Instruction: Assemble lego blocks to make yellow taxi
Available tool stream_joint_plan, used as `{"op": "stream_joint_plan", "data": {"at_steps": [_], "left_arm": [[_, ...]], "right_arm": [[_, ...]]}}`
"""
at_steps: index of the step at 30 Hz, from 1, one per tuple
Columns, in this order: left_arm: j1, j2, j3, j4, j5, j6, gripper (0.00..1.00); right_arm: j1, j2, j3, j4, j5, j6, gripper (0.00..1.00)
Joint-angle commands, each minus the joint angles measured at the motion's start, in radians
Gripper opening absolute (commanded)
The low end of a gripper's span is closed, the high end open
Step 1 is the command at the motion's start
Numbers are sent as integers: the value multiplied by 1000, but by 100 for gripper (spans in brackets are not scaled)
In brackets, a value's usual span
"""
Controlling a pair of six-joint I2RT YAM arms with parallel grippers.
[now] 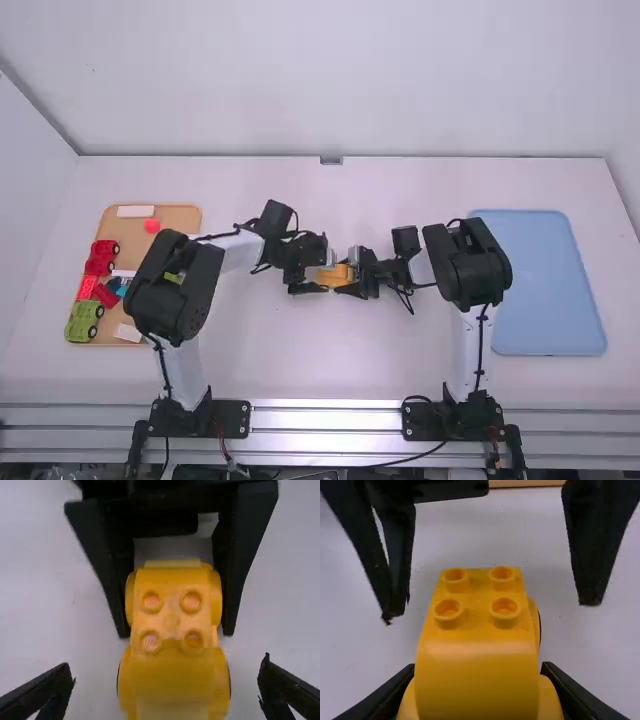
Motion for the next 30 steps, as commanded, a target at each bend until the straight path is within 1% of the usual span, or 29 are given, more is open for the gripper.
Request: {"op": "stream_joint_plan", "data": {"at_steps": [1, 4, 8, 10, 11, 12, 15, 18, 19, 21, 23, 25, 26, 30], "left_arm": [[46, -73, -11, -21, 5, 14, 99], [123, -153, -11, -84, 79, 15, 99], [260, -260, -12, -169, 188, 15, 99], [299, -283, -13, -188, 202, 14, 99], [333, -300, -13, -206, 197, 14, 99], [343, -304, -13, -211, 196, 15, 99], [374, -308, -13, -228, 184, 13, 99], [379, -308, -13, -228, 105, -46, 99], [378, -308, -14, -212, 28, -106, 99], [378, -308, -21, -181, -28, -162, 99], [378, -308, -40, -108, -83, -241, 99], [378, -308, -56, -55, -96, -288, 99], [379, -308, -75, 11, -114, -352, 99], [378, -308, -136, 223, -247, -589, 99]], "right_arm": [[-2, 13, 5, -16, 28, 16, 51], [-17, -12, 4, -39, 80, 16, 52], [-65, -150, 3, -198, 184, 10, 51], [-84, -209, 4, -253, 237, -8, 51], [-108, -280, 4, -318, 312, -32, 51], [-116, -304, 4, -340, 343, -41, 51], [-167, -436, 4, -441, 533, -44, 50], [-225, -538, 4, -517, 707, -44, 50], [-273, -587, 4, -558, 774, -43, 47], [-320, -621, 4, -582, 795, -29, 47], [-413, -653, 4, -580, 781, 28, 47], [-470, -656, 4, -563, 758, 63, 47], [-526, -653, 3, -538, 732, 115, 47], [-651, -632, 3, -475, 719, 262, 47]]}}
